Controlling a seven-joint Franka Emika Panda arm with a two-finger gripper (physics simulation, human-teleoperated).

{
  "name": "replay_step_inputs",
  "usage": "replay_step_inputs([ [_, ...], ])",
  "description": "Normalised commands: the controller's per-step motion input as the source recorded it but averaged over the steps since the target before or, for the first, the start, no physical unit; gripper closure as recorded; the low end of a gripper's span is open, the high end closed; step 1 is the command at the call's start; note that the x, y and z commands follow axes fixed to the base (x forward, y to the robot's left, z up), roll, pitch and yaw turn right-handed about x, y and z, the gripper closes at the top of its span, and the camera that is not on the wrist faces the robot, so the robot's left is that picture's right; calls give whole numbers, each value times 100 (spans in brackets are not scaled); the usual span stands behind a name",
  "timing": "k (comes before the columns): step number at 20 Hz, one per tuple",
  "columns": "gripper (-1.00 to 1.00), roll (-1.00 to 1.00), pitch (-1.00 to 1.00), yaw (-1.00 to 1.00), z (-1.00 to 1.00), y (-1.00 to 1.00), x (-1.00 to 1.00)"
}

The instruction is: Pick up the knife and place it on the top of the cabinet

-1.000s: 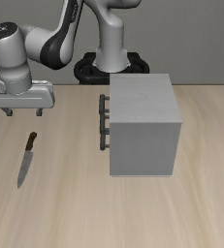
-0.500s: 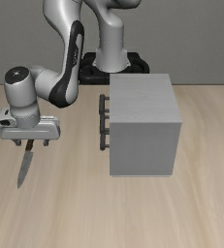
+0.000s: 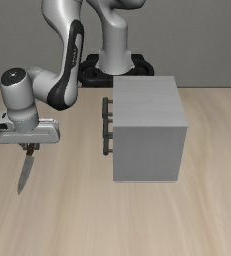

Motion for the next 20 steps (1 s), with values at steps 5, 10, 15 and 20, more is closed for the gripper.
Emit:
replay_step_inputs([
  [5, 100, 0, 0, 0, 100, 0, 0],
  [10, 100, 0, 0, 0, 100, 0, 0],
  [15, 100, 0, 0, 0, 100, 0, 0],
  [20, 100, 0, 0, 0, 100, 0, 0],
])
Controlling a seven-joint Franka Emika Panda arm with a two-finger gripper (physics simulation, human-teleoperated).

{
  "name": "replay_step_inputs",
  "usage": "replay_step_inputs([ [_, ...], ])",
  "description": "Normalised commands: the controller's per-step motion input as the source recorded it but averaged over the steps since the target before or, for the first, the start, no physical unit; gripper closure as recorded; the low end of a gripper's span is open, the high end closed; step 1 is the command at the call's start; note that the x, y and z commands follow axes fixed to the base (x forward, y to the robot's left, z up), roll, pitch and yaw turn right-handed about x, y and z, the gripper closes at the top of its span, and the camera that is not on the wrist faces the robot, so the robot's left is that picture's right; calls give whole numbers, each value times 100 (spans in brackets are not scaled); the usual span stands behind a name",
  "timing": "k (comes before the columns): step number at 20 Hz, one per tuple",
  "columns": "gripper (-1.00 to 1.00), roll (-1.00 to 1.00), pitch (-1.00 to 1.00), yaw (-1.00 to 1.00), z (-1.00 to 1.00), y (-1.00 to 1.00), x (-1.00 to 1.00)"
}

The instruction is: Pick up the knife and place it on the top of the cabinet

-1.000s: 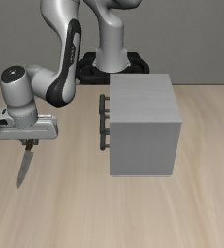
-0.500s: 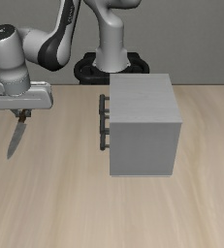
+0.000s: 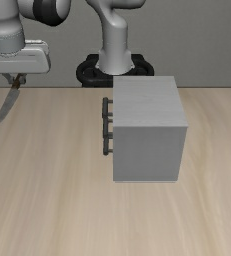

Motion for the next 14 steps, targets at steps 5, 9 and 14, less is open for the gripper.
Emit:
replay_step_inputs([
  [5, 100, 0, 0, 0, 20, 80, 0],
  [9, 100, 0, 0, 0, 0, 100, 0],
  [14, 100, 0, 0, 0, 0, 100, 0],
])
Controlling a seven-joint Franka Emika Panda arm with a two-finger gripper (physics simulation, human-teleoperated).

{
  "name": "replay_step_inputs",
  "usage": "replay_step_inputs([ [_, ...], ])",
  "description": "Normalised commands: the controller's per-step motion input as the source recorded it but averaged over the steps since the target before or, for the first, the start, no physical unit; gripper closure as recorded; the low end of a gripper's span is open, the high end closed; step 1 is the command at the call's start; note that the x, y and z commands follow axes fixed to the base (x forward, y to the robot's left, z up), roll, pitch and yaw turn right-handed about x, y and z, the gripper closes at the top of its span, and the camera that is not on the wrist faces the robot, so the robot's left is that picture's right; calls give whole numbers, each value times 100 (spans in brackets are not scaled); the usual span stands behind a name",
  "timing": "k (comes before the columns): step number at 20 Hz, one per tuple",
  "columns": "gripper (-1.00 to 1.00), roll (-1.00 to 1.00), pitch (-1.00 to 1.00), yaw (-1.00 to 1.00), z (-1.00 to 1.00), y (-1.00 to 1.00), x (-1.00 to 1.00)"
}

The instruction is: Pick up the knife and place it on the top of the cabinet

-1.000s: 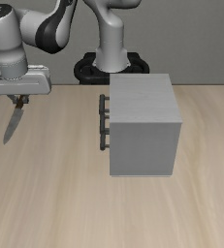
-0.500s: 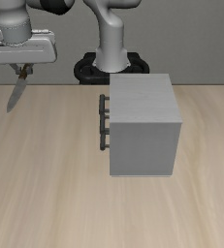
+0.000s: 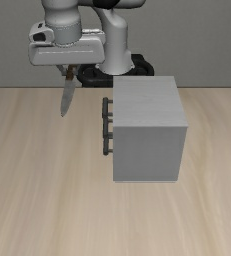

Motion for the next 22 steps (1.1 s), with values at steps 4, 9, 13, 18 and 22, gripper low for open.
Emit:
replay_step_inputs([
  [4, 100, 0, 0, 0, 0, 100, 0],
  [9, 100, 0, 0, 0, 0, 100, 0],
  [13, 100, 0, 0, 0, 0, 100, 0],
  [18, -100, 0, 0, 0, 0, 80, 0],
  [22, -100, 0, 0, 0, 0, 0, 0],
])
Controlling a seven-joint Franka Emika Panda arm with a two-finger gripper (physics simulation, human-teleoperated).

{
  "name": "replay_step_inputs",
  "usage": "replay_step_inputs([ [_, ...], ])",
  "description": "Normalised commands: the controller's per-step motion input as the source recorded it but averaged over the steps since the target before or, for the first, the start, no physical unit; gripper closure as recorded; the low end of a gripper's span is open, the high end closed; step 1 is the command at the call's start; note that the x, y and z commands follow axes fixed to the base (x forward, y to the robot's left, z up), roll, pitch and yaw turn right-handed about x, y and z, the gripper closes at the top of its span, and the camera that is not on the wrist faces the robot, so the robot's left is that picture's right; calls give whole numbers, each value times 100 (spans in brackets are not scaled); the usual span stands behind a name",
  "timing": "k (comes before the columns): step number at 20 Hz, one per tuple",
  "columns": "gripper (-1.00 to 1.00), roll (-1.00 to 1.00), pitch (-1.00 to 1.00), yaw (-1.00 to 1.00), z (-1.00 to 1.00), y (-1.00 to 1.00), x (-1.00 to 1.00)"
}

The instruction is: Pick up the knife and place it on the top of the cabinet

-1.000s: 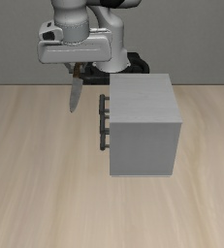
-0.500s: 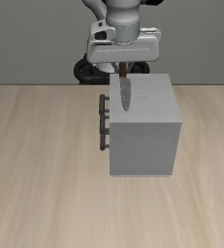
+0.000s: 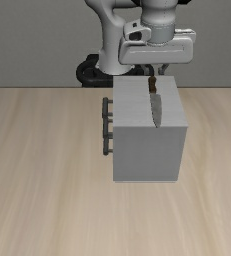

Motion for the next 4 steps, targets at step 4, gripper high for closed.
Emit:
replay_step_inputs([
  [4, -100, 0, 0, 0, 0, 0, 0],
])
